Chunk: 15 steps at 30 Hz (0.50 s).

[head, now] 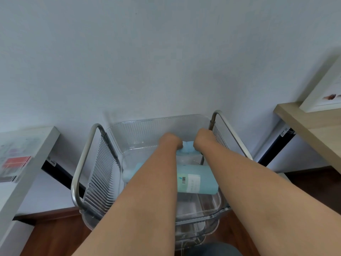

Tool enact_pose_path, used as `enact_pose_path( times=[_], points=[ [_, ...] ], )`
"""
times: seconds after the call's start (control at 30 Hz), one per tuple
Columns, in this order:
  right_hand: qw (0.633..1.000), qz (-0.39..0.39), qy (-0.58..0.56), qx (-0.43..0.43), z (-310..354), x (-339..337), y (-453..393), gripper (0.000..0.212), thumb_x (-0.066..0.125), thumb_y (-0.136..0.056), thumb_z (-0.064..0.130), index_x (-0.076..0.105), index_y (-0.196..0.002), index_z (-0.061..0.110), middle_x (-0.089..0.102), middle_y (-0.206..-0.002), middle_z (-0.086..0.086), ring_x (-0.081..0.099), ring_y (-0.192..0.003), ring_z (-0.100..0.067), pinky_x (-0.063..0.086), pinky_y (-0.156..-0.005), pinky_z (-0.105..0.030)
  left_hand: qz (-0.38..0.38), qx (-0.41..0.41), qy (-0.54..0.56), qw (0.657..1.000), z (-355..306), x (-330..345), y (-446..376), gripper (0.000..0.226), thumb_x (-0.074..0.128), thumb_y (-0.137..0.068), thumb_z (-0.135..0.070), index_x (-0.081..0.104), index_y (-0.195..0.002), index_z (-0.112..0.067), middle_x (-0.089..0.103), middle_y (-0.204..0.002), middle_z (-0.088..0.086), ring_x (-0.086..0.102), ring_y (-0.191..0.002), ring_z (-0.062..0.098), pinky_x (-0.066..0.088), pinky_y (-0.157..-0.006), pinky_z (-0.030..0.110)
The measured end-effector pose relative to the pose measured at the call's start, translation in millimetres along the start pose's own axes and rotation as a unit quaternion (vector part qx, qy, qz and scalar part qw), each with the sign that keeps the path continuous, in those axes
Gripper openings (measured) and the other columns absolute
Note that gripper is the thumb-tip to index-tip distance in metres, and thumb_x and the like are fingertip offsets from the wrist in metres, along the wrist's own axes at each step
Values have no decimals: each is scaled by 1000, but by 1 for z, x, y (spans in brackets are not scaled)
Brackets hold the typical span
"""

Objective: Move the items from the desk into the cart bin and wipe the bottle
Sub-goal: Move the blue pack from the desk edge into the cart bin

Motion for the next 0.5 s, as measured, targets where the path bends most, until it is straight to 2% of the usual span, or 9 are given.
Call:
enact_pose_path(
  times=[0.07, 0.17, 0.23, 0.4, 0.5],
  points=[
    [1000, -3, -3, 1, 0, -1, -1, 23, 55, -90, 5, 61, -112, 1, 65, -118, -15, 64, -106, -27, 49, -76, -28, -2, -12, 56, 998, -1, 2, -4, 16, 60, -92, -17, 60, -82, -4, 64, -85, 13, 70, -95, 27, 56, -92, 36],
    [1000, -5, -3, -9, 0, -1, -2, 25, 53, -91, 4, 60, -115, 0, 63, -121, -15, 62, -109, -28, 50, -82, -30, -3, -27, 106, 994, 0, 4, -9, 26, 62, -92, -13, 50, -69, -7, 70, -98, 14, 71, -100, 27, 56, -91, 38],
    [1000, 2, 7, -15, 0, -1, -2, 26, 52, -91, 3, 60, -115, 0, 63, -122, -15, 61, -111, -29, 49, -83, -30, -17, -25, 81, 996, 3, 5, -11, 27, 64, -90, -12, 49, -68, -9, 73, -103, 9, 71, -99, 24, 56, -91, 35],
    [999, 19, 18, -30, 0, 4, -2, 28, 51, -91, 3, 60, -117, -1, 61, -124, -17, 59, -114, -31, 48, -84, -32, -56, -13, 38, 998, 5, 4, -6, 27, 65, -86, -15, 47, -67, -10, 74, -103, 8, 72, -94, 20, 55, -81, 26],
    [999, 23, 28, -29, -1, 4, 0, 25, 52, -90, 1, 61, -114, -1, 63, -122, -15, 61, -111, -29, 45, -74, -28, -35, -29, 65, 997, 7, 2, -4, 25, 67, -86, -15, 49, -70, -8, 72, -96, 10, 72, -93, 22, 57, -85, 30]
  ],
)
Point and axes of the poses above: each hand's wrist, its own y-axis away from the middle knuckle, its own x-axis out of the palm, z = x × y, the point moved 3 cm from there along -y, towards the middle knuckle
